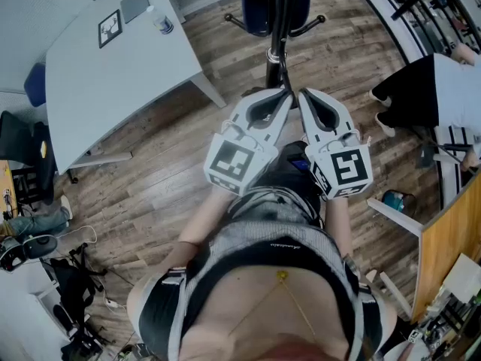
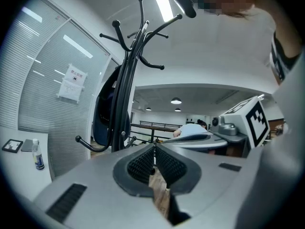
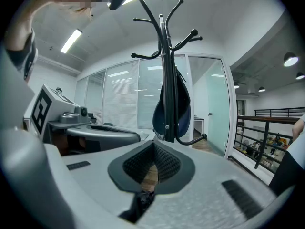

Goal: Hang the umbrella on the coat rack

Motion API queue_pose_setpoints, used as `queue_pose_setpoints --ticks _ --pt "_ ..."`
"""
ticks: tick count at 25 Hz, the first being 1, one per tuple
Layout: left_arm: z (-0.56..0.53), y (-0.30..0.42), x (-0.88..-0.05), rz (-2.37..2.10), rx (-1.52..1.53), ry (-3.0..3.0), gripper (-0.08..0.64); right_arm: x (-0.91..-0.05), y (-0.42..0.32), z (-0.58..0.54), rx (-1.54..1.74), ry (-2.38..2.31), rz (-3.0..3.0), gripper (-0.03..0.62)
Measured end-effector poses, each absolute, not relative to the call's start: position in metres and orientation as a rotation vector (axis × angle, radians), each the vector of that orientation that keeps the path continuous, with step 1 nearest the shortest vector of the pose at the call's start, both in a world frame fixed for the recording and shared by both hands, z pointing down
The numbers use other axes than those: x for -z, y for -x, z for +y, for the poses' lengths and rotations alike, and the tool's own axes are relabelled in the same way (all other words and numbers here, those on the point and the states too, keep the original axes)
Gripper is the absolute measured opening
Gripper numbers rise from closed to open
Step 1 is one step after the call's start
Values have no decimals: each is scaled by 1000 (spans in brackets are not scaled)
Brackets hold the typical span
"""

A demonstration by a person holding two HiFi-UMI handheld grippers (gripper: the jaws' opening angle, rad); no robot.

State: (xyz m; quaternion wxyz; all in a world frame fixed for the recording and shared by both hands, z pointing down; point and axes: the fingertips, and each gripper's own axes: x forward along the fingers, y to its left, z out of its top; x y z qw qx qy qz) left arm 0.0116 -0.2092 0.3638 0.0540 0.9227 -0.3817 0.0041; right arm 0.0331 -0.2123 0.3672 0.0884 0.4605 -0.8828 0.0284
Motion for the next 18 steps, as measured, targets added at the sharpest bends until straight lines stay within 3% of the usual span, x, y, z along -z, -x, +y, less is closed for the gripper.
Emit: queue_pose_setpoints --ticks 18 --pt "-211 -6 -362 -1199 54 -2777 12 -362 -29 -209 -100 -1317 -2705 2"
